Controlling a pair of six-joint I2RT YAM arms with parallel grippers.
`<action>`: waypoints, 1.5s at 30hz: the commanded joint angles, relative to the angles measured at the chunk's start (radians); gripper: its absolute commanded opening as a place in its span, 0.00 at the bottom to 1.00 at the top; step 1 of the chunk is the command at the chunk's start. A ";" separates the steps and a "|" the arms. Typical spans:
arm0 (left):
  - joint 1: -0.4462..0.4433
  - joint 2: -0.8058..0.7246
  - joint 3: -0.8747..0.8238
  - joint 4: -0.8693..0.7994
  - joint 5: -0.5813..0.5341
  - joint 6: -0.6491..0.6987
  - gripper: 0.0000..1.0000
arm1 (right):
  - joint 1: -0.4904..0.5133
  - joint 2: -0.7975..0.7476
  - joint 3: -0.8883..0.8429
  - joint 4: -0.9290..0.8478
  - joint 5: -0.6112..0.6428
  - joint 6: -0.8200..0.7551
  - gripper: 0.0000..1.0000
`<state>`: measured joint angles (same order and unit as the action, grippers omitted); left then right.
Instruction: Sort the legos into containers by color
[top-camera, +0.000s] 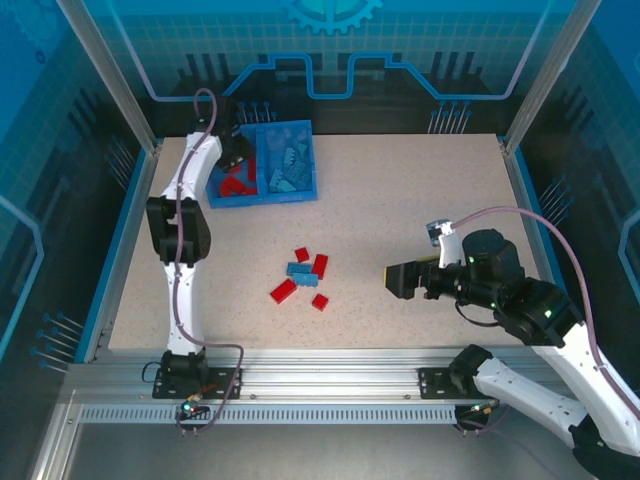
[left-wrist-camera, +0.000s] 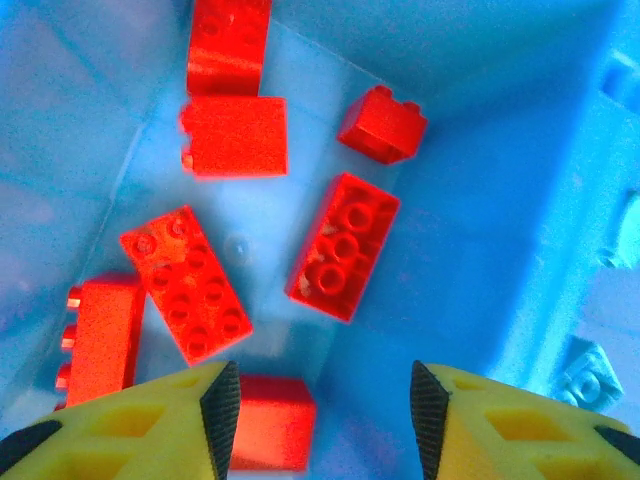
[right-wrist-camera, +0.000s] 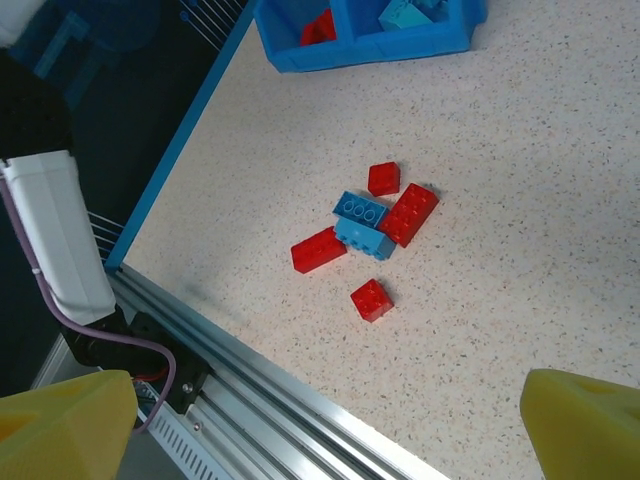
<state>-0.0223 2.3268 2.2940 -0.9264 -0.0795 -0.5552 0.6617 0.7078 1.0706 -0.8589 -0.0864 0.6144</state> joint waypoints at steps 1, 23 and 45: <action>0.000 -0.292 -0.111 0.054 0.095 -0.050 0.51 | 0.017 0.058 -0.018 0.046 -0.016 0.010 1.00; -0.125 -1.585 -1.252 0.209 0.499 0.717 0.99 | 0.300 1.034 0.351 0.084 0.137 -0.467 0.96; -0.125 -1.649 -1.457 0.397 0.491 0.739 0.99 | 0.336 1.377 0.480 0.041 0.234 -0.507 0.54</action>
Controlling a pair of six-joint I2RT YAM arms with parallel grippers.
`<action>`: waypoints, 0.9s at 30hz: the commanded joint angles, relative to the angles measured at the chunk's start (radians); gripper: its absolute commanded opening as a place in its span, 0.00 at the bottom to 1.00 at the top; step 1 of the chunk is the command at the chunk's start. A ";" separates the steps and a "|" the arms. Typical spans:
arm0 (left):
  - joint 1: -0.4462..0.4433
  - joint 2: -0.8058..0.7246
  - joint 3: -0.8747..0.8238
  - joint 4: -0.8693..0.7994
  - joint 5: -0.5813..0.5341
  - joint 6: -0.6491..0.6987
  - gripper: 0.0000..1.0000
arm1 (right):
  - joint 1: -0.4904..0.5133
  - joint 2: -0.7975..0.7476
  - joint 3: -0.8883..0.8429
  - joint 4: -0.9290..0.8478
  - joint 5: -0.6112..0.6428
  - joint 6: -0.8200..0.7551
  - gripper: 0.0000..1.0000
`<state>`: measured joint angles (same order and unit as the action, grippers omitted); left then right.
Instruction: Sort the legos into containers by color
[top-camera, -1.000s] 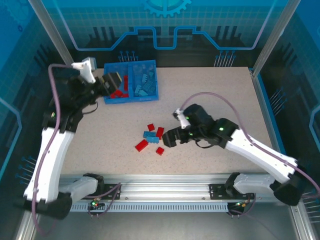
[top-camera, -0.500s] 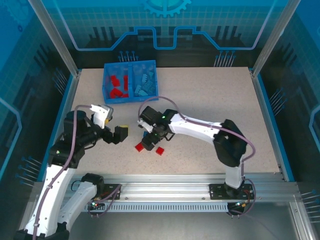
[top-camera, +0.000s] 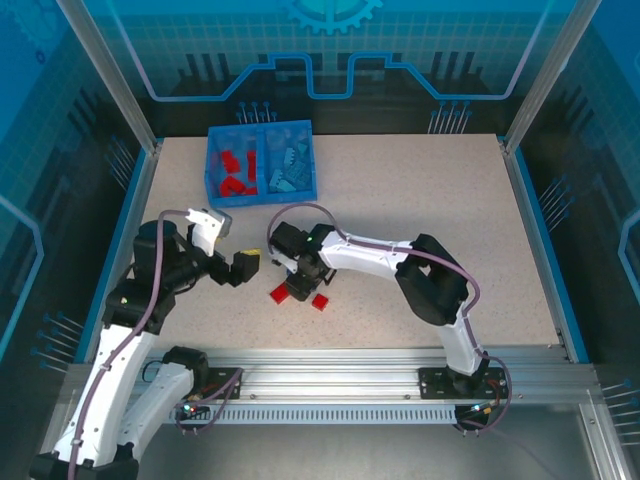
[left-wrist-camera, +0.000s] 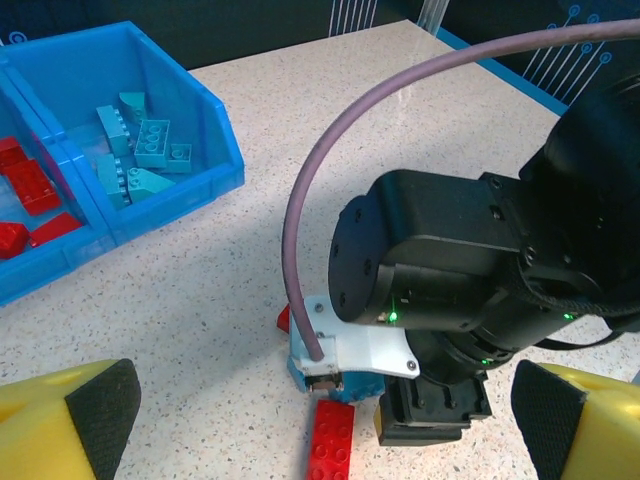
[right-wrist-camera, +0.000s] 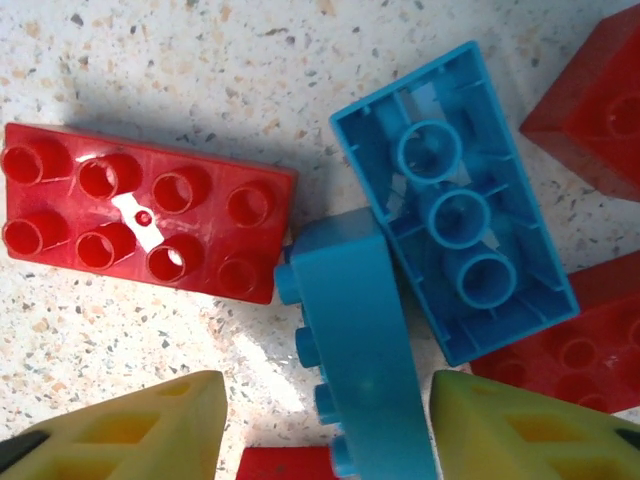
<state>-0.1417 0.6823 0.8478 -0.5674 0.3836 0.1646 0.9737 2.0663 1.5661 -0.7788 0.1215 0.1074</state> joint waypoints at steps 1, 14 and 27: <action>-0.006 -0.003 -0.012 0.040 0.026 0.018 0.99 | 0.026 0.020 -0.017 -0.043 0.036 0.004 0.51; -0.006 -0.001 -0.026 0.047 0.019 0.018 0.99 | 0.036 -0.076 -0.050 -0.010 0.074 0.049 0.18; -0.006 -0.007 -0.054 0.085 -0.032 -0.013 0.99 | -0.092 -0.237 0.175 0.174 0.032 0.094 0.20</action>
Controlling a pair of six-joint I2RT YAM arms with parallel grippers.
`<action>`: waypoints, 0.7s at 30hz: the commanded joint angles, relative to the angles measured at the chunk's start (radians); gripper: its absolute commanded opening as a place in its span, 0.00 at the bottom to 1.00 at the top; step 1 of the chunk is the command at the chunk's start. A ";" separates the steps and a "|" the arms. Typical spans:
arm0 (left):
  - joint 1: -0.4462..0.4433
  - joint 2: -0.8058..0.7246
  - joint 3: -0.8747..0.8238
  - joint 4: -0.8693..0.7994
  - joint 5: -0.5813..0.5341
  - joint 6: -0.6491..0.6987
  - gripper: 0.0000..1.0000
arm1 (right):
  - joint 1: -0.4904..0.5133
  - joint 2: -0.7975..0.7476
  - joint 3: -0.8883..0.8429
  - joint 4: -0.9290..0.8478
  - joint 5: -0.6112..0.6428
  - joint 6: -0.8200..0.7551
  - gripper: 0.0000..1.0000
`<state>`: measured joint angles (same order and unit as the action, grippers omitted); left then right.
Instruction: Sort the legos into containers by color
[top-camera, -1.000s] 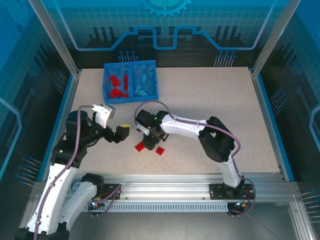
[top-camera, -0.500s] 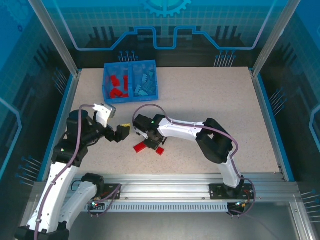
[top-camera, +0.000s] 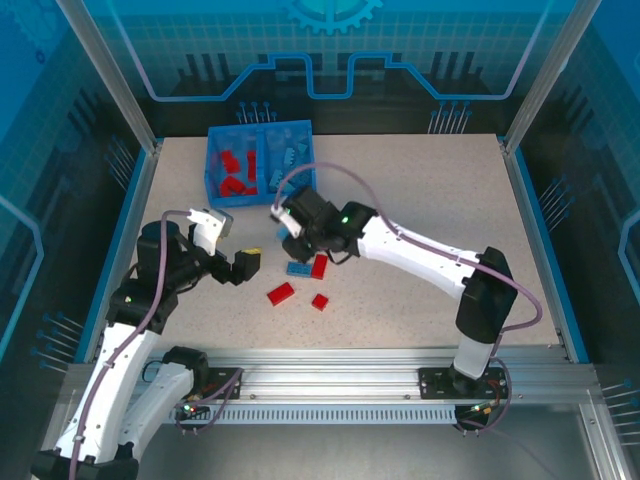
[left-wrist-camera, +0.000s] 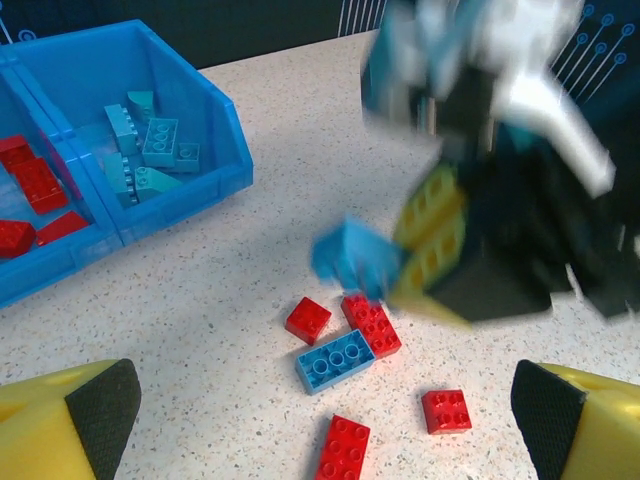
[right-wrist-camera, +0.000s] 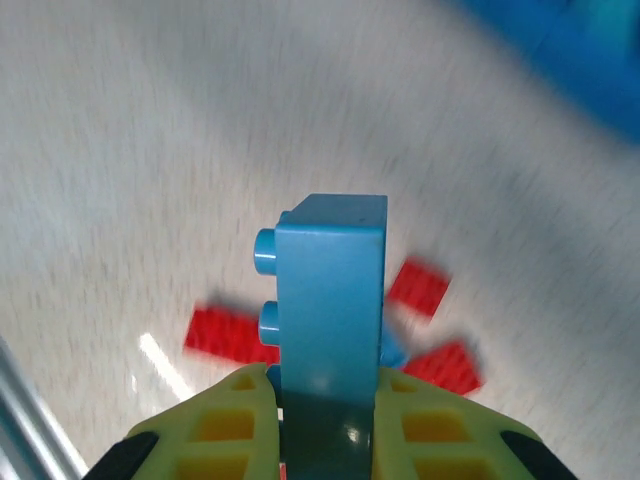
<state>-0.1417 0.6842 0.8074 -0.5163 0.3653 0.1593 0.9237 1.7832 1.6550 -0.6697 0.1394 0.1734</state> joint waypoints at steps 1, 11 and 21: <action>-0.006 -0.009 -0.013 0.034 -0.011 -0.010 0.99 | -0.054 0.079 0.131 0.062 0.032 0.033 0.20; -0.004 0.004 -0.016 0.046 0.043 -0.004 0.99 | -0.211 0.601 0.826 -0.062 0.047 0.029 0.20; -0.002 0.028 -0.012 0.038 -0.021 0.019 0.99 | -0.275 0.911 1.103 0.190 -0.005 -0.077 0.22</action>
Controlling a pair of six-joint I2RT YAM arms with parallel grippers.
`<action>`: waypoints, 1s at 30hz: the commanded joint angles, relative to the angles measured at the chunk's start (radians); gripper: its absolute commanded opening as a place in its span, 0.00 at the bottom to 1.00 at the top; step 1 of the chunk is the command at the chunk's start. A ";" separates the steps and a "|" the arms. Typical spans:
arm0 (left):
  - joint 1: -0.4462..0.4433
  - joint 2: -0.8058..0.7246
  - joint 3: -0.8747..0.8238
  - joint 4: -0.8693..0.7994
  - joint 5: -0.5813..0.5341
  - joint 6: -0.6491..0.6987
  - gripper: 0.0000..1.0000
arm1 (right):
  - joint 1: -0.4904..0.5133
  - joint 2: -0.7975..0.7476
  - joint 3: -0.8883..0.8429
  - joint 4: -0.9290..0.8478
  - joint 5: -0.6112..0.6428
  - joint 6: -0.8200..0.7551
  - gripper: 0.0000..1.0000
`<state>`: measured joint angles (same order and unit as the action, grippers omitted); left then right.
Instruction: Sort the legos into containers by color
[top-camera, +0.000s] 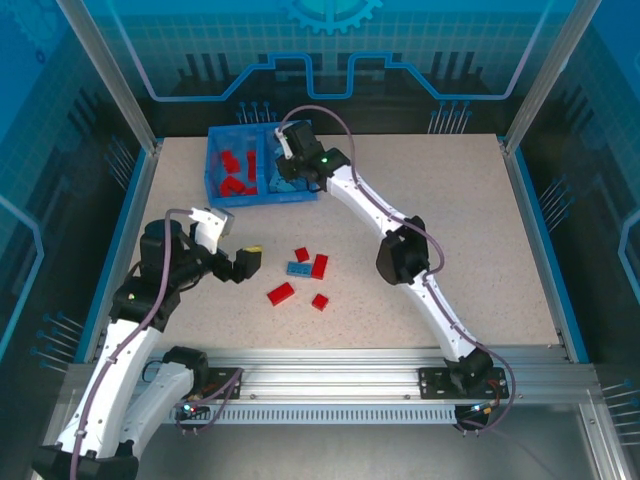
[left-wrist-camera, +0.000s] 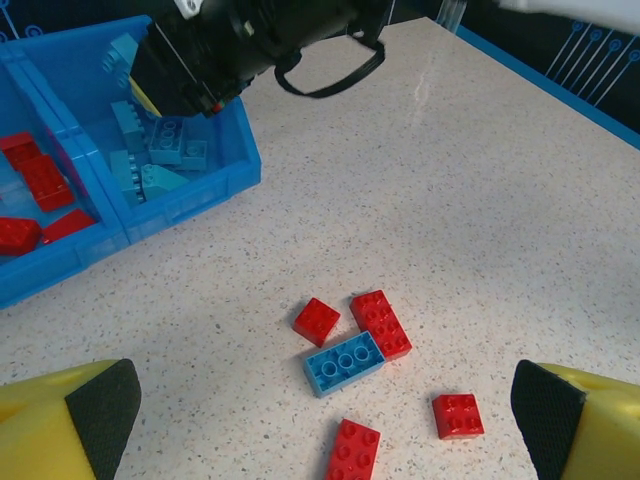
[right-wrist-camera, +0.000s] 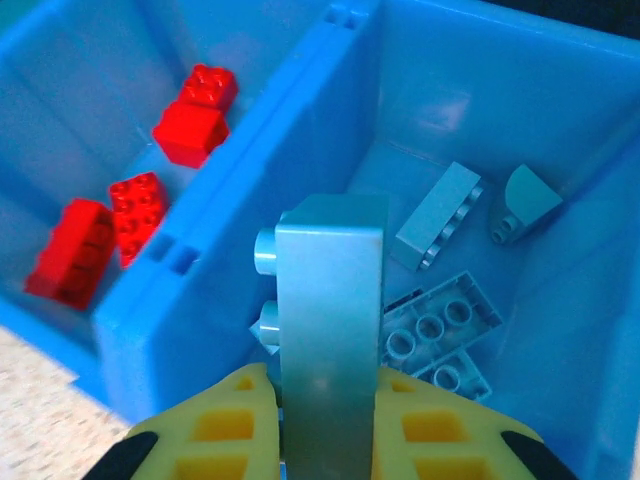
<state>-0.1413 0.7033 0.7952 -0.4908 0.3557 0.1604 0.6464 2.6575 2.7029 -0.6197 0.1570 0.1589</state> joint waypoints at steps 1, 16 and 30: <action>-0.003 0.015 0.000 0.014 -0.009 0.018 0.99 | 0.002 0.050 0.067 0.168 -0.017 -0.076 0.24; -0.001 0.057 0.007 0.003 -0.130 0.006 0.99 | 0.007 -0.159 0.085 -0.020 -0.062 -0.007 0.84; 0.002 0.321 0.107 -0.052 -0.253 -0.224 0.99 | 0.068 -1.066 -0.919 -0.244 -0.321 0.009 1.00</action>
<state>-0.1413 0.9726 0.8360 -0.5068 0.1509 0.0494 0.6807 1.6547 1.9324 -0.7841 -0.0929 0.1707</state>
